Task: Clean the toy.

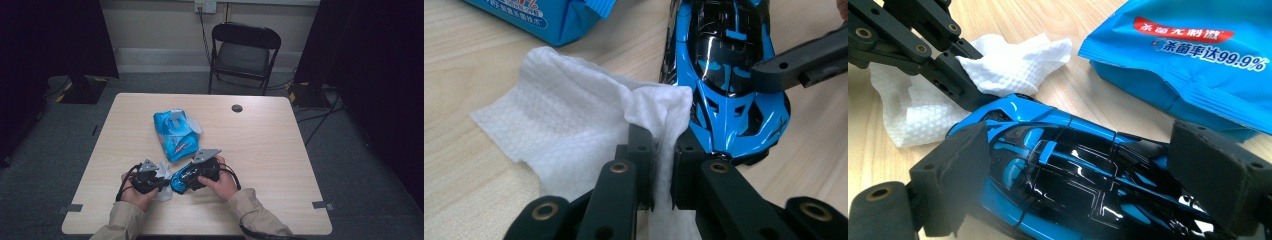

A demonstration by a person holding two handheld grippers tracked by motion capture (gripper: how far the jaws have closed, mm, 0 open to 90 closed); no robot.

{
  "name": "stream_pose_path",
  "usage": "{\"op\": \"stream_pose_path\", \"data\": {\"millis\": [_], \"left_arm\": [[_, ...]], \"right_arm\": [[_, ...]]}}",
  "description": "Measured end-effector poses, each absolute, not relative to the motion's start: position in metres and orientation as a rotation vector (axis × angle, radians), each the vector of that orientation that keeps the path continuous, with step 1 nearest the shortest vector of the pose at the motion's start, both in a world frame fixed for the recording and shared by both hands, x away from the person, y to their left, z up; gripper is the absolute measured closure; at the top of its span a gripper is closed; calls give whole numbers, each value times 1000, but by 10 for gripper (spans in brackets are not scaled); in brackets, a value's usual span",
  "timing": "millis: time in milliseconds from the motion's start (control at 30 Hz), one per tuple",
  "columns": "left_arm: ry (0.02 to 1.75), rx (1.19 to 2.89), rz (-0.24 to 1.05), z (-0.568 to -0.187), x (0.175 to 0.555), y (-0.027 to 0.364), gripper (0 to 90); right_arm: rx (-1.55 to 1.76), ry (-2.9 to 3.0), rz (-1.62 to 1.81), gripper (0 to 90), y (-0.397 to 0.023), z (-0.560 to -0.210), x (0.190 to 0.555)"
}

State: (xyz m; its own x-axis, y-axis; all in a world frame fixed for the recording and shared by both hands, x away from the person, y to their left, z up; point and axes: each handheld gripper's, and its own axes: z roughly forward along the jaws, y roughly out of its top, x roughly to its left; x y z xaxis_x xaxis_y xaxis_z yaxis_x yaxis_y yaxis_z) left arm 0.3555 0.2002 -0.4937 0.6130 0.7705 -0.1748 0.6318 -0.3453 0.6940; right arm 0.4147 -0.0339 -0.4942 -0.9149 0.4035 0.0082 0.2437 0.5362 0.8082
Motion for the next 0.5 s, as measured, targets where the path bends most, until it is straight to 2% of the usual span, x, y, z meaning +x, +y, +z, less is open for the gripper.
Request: {"op": "stream_pose_path", "data": {"millis": [500], "left_arm": [[1079,2126,191,-490,340,195,826]], "right_arm": [[555,2590,1323,97,-34,-494,414]]}}
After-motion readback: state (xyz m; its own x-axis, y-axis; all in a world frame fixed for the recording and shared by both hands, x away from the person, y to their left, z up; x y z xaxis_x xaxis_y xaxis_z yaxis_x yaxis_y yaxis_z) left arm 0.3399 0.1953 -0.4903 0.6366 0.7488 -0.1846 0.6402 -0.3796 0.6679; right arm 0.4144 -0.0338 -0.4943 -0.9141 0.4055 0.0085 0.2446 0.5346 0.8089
